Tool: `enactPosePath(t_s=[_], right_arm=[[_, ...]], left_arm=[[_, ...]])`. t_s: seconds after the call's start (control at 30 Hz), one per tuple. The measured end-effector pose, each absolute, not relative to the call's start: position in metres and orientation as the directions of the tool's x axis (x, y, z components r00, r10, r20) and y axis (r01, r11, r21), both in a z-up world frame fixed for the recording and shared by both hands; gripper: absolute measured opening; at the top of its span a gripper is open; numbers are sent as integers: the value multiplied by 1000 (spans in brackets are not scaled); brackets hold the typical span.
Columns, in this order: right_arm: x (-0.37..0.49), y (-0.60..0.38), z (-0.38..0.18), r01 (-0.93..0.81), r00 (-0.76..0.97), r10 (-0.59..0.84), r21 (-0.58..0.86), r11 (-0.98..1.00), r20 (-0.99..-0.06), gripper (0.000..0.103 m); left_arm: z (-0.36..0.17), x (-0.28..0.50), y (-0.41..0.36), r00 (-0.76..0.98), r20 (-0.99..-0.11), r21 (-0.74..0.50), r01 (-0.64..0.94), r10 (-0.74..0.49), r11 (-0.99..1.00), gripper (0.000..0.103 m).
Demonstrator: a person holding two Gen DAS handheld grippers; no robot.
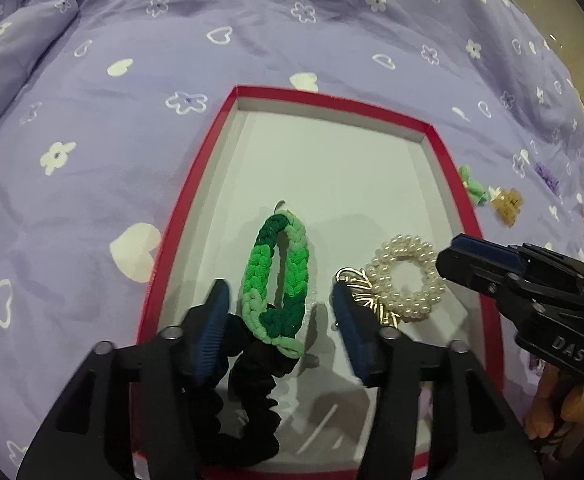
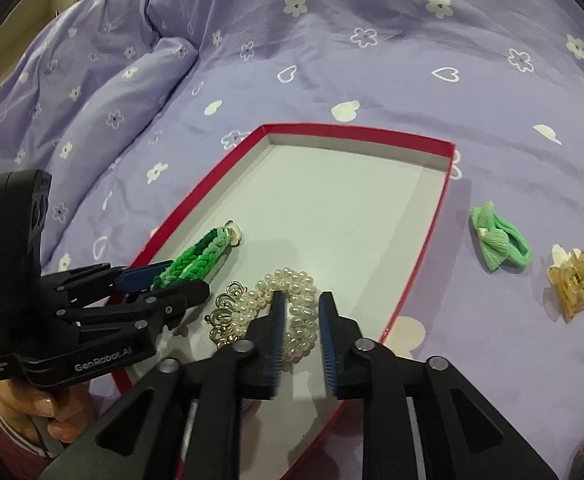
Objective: Organize jewelry
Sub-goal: 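Grasp the green bow hair tie with the left tool while the right grasps the amber claw clip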
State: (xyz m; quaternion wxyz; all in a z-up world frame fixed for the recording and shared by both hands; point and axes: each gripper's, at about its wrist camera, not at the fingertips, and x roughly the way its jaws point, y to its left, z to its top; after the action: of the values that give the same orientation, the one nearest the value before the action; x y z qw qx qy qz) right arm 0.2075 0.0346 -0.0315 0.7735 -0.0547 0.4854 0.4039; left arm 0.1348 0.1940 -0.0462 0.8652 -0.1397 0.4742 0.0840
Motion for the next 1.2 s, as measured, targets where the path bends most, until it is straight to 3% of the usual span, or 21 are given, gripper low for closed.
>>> enactPosePath(t_s=[0.03, 0.07, 0.4, 0.77, 1.2], right_arm=[[207, 33, -30, -675, 204, 578, 314, 667, -790, 38], [207, 28, -25, -672, 210, 590, 323, 666, -780, 40], [209, -34, 11, -618, 323, 621, 338, 710, -714, 43], [234, -104, 1, -498, 404, 539, 317, 807, -739, 45], [274, -112, -20, -558, 391, 497, 230, 797, -775, 45]], left_arm=[[-43, 134, 193, 541, -841, -158, -277, 18, 948, 58], [-40, 133, 192, 546, -838, -156, -275, 21, 949, 58], [-12, 135, 167, 602, -799, -163, -207, -6, 965, 59], [4, 162, 116, 615, -786, -144, -82, -64, 986, 60], [0, 223, 71, 565, -812, -66, 164, -149, 984, 60]])
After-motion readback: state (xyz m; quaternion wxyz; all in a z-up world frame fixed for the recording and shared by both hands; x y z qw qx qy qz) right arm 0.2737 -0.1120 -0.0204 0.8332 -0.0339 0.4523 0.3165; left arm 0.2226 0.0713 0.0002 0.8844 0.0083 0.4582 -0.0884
